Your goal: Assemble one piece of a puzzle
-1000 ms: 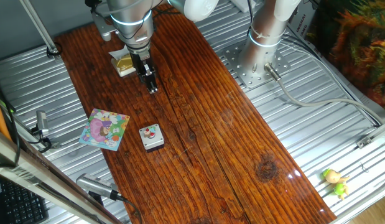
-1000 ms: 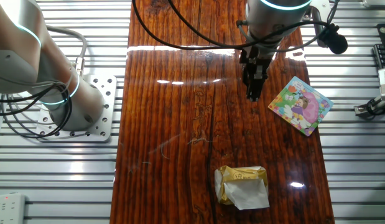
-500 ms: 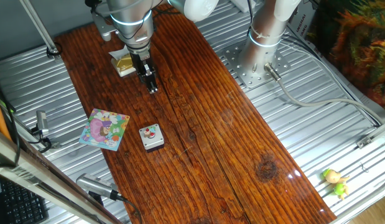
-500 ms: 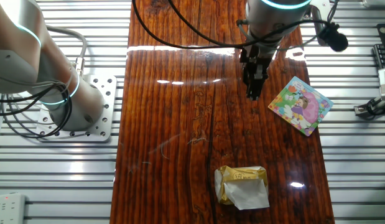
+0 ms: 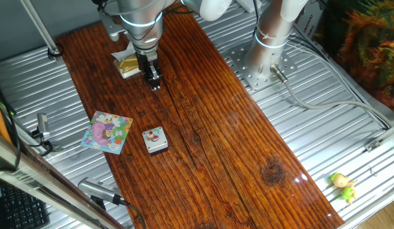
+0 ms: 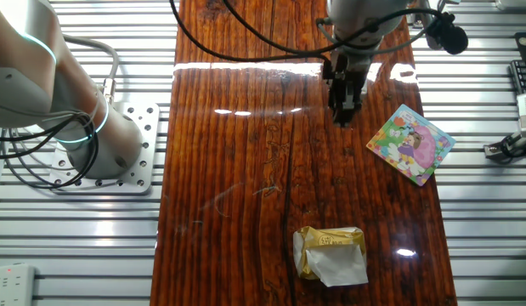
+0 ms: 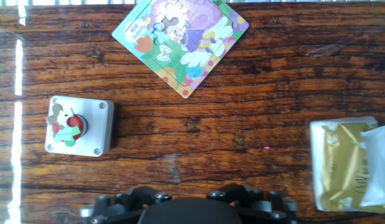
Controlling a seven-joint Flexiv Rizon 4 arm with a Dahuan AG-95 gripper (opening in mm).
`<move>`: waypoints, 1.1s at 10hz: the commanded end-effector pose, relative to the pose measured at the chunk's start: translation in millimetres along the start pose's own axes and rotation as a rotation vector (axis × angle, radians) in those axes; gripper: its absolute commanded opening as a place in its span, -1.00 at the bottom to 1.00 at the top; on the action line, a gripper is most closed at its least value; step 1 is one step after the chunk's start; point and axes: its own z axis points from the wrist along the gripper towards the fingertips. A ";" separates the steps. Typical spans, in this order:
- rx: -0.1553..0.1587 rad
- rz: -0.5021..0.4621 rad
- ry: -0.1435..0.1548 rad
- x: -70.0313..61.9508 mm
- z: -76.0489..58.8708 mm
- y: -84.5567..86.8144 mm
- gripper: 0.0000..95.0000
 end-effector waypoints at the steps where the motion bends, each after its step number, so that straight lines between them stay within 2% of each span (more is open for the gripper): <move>1: 0.000 -0.004 -0.001 -0.2 -0.3 0.0 -1.00; 5: -0.004 0.006 0.010 0.0 -1.2 0.2 -1.00; 11: -0.002 -0.017 0.003 0.4 -3.1 0.8 -1.00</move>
